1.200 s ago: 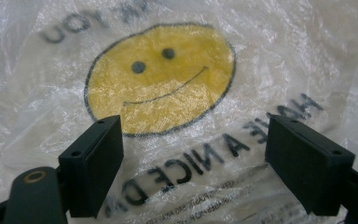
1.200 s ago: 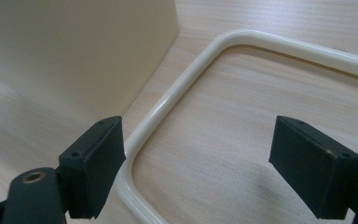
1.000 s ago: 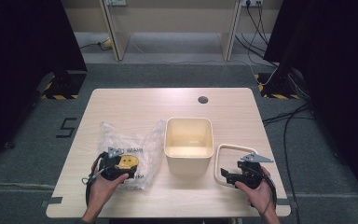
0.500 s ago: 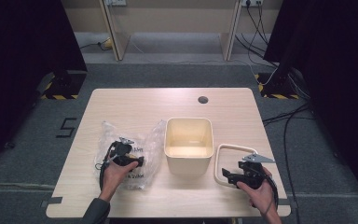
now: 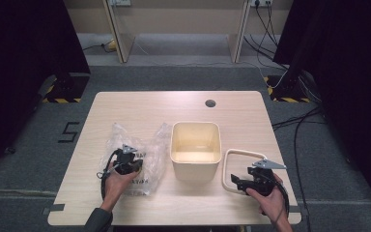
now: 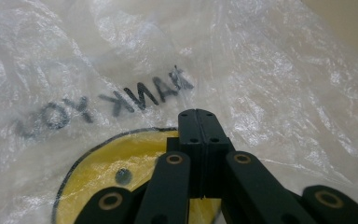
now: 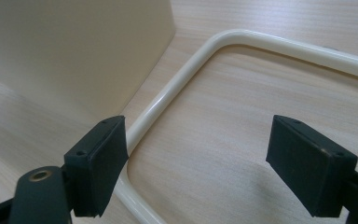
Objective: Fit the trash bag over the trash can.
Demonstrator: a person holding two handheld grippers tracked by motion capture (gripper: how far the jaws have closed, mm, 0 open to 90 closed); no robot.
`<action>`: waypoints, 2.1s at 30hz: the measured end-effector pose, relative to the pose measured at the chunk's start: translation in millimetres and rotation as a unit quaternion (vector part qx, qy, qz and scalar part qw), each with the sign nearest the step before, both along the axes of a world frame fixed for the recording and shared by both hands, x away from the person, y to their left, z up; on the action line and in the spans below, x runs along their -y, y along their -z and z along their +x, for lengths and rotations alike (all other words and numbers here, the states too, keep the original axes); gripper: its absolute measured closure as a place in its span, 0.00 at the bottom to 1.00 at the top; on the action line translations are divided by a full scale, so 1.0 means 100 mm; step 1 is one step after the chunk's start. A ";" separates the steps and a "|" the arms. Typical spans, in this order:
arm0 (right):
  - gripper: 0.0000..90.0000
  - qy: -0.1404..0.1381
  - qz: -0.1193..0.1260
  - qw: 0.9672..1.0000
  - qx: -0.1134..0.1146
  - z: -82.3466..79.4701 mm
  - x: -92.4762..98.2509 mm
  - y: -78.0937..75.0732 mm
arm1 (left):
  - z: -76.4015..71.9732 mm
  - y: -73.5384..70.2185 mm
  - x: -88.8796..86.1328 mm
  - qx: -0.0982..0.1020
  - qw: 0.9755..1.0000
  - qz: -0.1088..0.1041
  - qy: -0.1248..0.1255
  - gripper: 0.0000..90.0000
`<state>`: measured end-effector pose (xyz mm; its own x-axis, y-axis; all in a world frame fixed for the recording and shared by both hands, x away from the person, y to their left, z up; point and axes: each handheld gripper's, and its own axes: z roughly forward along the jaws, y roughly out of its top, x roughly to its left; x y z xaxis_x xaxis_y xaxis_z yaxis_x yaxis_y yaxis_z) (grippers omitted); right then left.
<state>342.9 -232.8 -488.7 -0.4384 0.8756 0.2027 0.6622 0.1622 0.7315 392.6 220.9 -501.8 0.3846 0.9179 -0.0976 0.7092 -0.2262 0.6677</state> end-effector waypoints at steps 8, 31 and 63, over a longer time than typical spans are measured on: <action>0.22 -0.001 0.012 1.000 0.022 0.00 0.01 -0.15 | 0.01 -0.49 -0.10 0.053 0.998 -0.037 -0.002 1.00; 0.22 -0.080 0.042 0.992 0.091 0.08 -0.54 -1.18 | -0.02 -1.66 0.17 0.133 0.986 -0.082 0.056 1.00; 0.91 -0.095 0.028 0.986 0.135 0.46 -0.61 -1.30 | 0.09 -1.65 1.44 0.115 0.970 -0.118 0.179 0.78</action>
<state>388.8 -172.1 -359.0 -0.6376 0.7637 0.1016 0.4031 0.2183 0.8888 401.8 77.0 -336.4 0.7106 0.6844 -0.1630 0.4398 -0.2514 0.8622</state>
